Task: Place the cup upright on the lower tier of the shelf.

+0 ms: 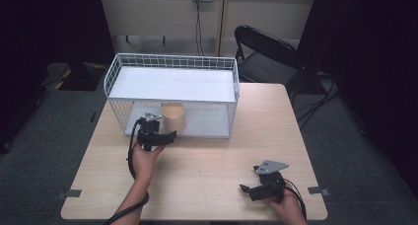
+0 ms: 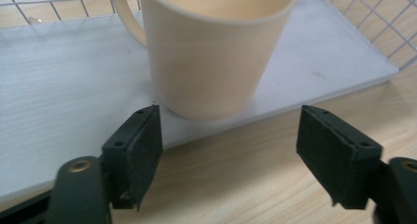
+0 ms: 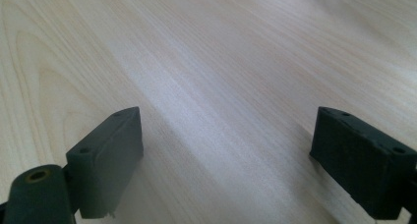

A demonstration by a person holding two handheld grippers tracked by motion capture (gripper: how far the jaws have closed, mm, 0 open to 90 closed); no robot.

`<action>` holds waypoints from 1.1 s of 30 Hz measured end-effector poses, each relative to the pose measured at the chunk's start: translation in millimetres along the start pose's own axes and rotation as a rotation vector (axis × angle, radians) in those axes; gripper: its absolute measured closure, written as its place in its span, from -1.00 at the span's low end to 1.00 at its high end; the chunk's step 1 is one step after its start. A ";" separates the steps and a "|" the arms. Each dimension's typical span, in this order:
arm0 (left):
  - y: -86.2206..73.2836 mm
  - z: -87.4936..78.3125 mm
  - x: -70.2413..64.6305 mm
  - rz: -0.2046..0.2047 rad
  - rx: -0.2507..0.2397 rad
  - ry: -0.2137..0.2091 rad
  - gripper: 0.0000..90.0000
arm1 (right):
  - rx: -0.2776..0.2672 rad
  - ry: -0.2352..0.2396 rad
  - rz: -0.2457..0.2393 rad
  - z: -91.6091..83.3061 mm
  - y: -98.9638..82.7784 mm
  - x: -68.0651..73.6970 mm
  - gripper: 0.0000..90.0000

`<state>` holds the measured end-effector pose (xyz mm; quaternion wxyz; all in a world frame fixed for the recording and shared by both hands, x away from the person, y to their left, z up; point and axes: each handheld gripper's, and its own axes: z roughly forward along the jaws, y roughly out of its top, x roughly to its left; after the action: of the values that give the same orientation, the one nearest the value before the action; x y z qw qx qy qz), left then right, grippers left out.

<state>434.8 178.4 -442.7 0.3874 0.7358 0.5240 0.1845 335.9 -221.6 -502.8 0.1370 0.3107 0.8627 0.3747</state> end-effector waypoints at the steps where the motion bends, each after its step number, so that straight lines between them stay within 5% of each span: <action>1: -0.8 -0.2 0.3 0.004 0.000 -0.005 -0.48 | 0.000 0.000 0.000 0.0 0.0 0.0 -0.74; 10: -6.1 -3.7 1.5 0.024 0.012 -0.075 -0.59 | 0.000 0.000 0.000 0.0 0.0 0.0 -0.74; 16: -9.4 -9.8 -1.5 0.094 -0.007 -0.067 -0.58 | 0.000 0.000 0.000 0.0 0.0 0.0 -0.74; 33: -20.6 -25.0 4.0 0.154 -0.015 -0.134 -0.66 | -0.001 0.001 0.000 0.1 0.0 0.0 -0.74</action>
<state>406.5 194.5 -443.3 0.4117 0.7817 0.4373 0.1681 335.9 -221.6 -502.9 0.1368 0.3105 0.8626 0.3753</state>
